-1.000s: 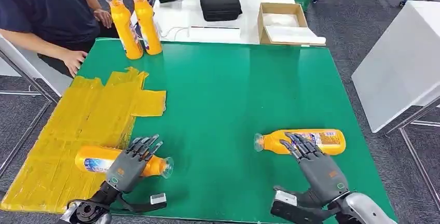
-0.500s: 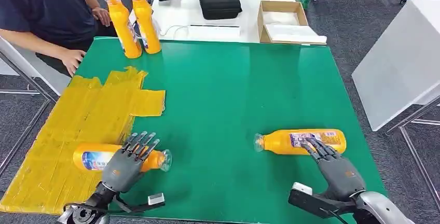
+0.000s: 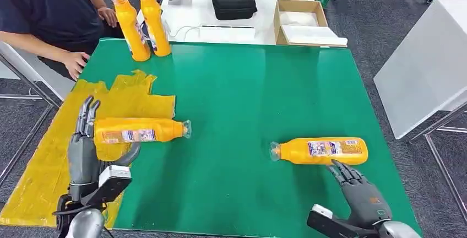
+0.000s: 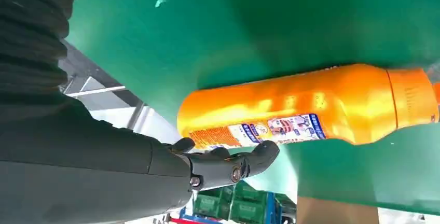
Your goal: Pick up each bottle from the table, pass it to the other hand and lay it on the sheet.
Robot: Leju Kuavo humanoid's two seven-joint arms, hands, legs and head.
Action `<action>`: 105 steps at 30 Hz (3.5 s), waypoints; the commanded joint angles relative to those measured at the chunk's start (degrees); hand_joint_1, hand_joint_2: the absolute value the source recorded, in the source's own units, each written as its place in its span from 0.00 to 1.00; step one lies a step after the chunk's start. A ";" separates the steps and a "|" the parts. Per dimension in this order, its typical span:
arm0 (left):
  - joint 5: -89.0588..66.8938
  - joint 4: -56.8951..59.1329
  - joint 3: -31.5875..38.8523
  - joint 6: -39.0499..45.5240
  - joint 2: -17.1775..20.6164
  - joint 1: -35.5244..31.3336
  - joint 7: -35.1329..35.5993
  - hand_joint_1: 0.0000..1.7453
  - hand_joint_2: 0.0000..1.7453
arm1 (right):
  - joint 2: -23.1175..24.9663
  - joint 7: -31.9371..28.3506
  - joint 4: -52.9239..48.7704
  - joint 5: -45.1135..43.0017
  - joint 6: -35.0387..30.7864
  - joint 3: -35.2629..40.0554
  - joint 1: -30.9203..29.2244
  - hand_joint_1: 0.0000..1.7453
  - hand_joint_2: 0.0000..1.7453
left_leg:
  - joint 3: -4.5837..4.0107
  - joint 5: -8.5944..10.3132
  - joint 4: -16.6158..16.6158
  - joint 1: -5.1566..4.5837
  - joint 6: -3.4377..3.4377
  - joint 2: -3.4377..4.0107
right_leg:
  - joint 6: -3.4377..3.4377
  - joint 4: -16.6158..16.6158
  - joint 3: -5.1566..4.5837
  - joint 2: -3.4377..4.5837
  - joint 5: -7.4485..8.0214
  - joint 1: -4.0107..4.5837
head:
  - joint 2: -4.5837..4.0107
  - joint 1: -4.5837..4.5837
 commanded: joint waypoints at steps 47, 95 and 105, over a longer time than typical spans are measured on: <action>35.43 -12.61 4.87 -31.85 -8.10 -0.38 4.61 0.00 1.00 | 14.21 1.50 26.02 11.83 8.96 -4.34 -27.16 0.00 1.00 | 0.03 0.15 -0.09 -0.01 0.13 0.30 | 0.01 -0.09 -0.01 0.28 0.21 0.01 | 0.00 -0.02; 41.39 -6.99 -0.44 -30.23 -5.52 -10.78 9.48 0.00 1.00 | -8.16 -6.01 32.94 -0.68 27.64 9.64 -22.86 1.00 1.00 | 0.09 0.24 -0.01 0.01 0.20 -0.40 | 0.09 -0.14 0.25 -0.44 0.12 0.00 | 0.00 0.00; 41.98 -5.78 -0.32 -30.38 -5.44 -10.28 8.57 0.00 1.00 | -6.60 -5.80 34.68 -1.97 27.00 9.23 -22.59 1.00 1.00 | 0.30 0.29 -0.13 0.00 0.23 -0.46 | 0.04 -0.25 0.51 -0.50 0.12 0.00 | 0.00 0.02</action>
